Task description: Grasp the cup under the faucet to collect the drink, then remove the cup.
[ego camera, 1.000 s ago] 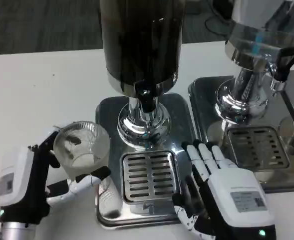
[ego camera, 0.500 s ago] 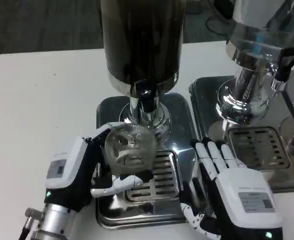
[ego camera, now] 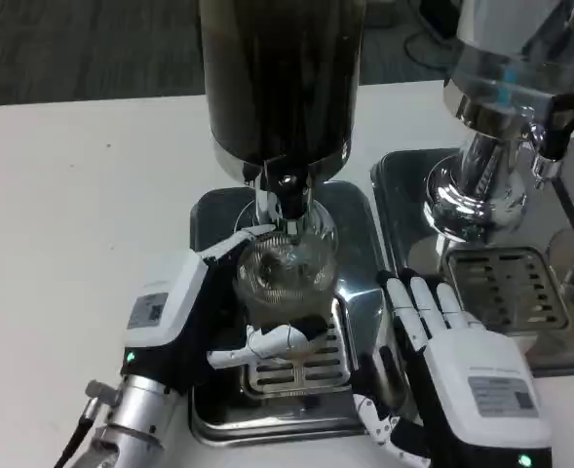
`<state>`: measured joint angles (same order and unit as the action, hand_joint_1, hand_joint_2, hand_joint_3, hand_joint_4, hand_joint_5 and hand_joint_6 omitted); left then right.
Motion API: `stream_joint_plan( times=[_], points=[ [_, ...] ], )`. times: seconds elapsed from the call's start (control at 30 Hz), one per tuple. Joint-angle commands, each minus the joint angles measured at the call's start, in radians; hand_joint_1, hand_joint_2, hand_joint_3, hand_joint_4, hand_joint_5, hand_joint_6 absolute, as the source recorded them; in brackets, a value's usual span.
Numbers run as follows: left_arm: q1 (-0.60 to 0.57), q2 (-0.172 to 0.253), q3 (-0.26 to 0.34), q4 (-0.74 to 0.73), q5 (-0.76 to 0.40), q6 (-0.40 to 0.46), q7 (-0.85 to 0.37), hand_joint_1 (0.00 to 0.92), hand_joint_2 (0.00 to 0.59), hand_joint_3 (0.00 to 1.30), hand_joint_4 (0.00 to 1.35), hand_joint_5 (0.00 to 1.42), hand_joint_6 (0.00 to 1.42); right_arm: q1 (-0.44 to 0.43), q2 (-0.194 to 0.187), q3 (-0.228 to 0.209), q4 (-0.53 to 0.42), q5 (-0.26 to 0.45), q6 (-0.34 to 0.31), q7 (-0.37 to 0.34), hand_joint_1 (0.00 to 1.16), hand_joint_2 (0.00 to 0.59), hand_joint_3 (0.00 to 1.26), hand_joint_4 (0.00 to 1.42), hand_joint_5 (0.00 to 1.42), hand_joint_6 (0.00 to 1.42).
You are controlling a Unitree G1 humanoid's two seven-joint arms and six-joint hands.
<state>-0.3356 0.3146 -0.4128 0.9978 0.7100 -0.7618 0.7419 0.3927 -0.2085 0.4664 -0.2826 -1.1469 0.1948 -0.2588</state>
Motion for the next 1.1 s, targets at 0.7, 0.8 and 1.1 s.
stream_joint_plan(
  times=[0.7, 0.8, 1.1],
  points=[
    [0.081, 0.089, -0.037, -0.103, 0.058, 0.080, 0.127, 0.000, 0.000, 0.13, 0.18, 0.40, 0.44, -0.016, -0.011, -0.018, 0.012, 0.042, -0.010, -0.008, 0.48, 0.406, 0.03, 0.00, 0.00, 0.15],
    [0.107, 0.101, -0.008, -0.133, 0.040, 0.071, 0.131, 0.000, 0.000, 0.13, 0.18, 0.40, 0.44, -0.020, -0.012, -0.027, 0.014, 0.051, -0.012, -0.007, 0.47, 0.404, 0.03, 0.00, 0.00, 0.15],
    [0.226, 0.146, 0.076, -0.299, 0.003, 0.066, 0.128, 0.000, 0.000, 0.14, 0.20, 0.40, 0.39, -0.013, -0.020, -0.038, -0.004, 0.032, -0.006, -0.020, 0.47, 0.399, 0.03, 0.00, 0.00, 0.15]
  ],
)
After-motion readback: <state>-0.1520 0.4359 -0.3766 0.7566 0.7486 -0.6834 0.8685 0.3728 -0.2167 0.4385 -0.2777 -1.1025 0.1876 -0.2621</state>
